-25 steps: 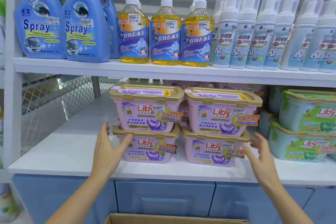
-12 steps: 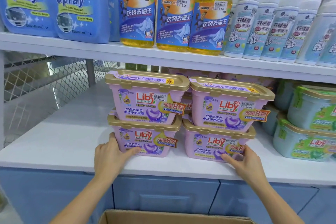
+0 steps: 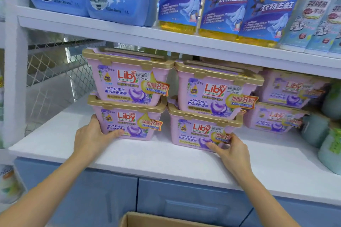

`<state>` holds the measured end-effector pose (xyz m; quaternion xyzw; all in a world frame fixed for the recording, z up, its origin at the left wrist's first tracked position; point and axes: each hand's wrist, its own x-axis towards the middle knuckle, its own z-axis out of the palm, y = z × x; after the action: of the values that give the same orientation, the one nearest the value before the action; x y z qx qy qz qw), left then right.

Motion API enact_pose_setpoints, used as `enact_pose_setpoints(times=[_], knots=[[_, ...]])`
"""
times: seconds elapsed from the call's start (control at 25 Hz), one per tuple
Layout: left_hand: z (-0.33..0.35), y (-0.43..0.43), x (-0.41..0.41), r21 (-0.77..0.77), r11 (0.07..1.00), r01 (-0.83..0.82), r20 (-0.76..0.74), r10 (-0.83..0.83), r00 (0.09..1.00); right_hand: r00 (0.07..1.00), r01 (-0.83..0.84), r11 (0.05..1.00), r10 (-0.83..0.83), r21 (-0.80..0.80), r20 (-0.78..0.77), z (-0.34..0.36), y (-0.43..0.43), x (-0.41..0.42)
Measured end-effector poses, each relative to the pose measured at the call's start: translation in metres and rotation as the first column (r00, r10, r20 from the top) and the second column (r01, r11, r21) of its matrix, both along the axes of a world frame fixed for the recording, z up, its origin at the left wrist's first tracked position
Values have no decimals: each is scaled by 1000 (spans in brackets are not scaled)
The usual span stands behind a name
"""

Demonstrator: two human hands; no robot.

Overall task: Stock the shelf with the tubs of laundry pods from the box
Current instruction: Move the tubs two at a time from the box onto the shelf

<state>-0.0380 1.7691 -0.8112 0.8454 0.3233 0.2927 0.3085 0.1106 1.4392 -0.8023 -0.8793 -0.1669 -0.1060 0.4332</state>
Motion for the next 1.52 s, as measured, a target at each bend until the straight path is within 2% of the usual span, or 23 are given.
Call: enact_pose_setpoints(times=[0.08, 0.2, 0.32, 0.44, 0.72, 0.88, 1.16, 1.52], knots=[[2, 21, 1, -12, 1000, 9, -5, -10, 1000, 1000, 20, 1000, -20, -17, 22, 1, 24, -1], [6, 57, 2, -108, 994, 36, 14, -35, 999, 999, 25, 998, -23, -49, 40, 3, 60, -2], [11, 85, 5, -197, 976, 95, 81, -80, 994, 999, 42, 996, -41, -84, 17, 3, 93, 2], [14, 105, 14, -223, 971, 85, 86, -67, 994, 999, 48, 992, -48, -121, 8, 4, 120, 14], [12, 139, 38, -150, 985, 83, 33, -79, 996, 1000, 3, 993, -6, -122, -22, 5, 156, 44], [10, 148, 55, -163, 981, 101, 42, -96, 995, 996, 6, 986, -20, -168, -86, 11, 163, 59], [11, 158, 76, -159, 982, 105, 23, -103, 994, 994, -3, 984, -16, -177, -105, 9, 167, 81], [6, 162, 89, -45, 998, 34, -157, -41, 987, 996, 73, 989, -79, -125, -43, -5, 173, 87]])
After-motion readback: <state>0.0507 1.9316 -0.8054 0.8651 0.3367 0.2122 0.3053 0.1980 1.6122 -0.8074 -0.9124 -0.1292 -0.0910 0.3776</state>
